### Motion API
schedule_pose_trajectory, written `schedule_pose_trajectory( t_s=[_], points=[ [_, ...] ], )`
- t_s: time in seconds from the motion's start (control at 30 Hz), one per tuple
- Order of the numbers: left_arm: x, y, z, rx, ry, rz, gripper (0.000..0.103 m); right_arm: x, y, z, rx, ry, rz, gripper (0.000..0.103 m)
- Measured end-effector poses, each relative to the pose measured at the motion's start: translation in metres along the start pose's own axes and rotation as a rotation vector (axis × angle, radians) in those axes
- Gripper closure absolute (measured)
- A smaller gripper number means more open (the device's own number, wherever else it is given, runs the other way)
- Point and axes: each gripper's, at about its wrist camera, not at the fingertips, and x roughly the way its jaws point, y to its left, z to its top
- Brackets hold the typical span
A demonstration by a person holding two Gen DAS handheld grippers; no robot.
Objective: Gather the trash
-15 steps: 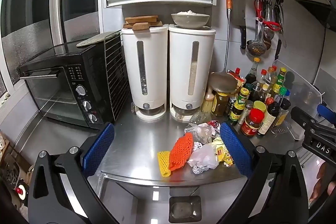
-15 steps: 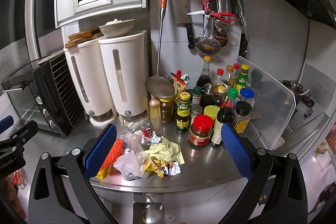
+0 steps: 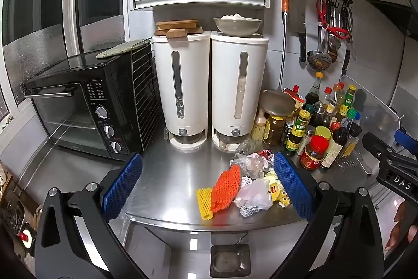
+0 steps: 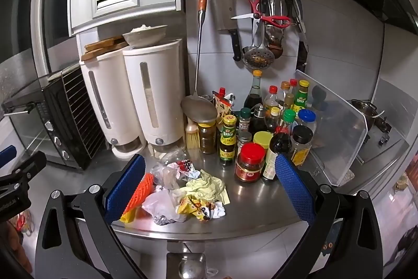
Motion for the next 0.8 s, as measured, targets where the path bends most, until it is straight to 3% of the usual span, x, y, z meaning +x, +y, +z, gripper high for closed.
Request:
schedule_pose_trajectory(
  t_s=[0.8],
  points=[
    [-0.0075,-0.0051,-0.0008,0.001,-0.002,0.004,0.008,-0.0019,-0.0049,-0.0039,0.01,-0.003,0.004,0.003]
  ],
)
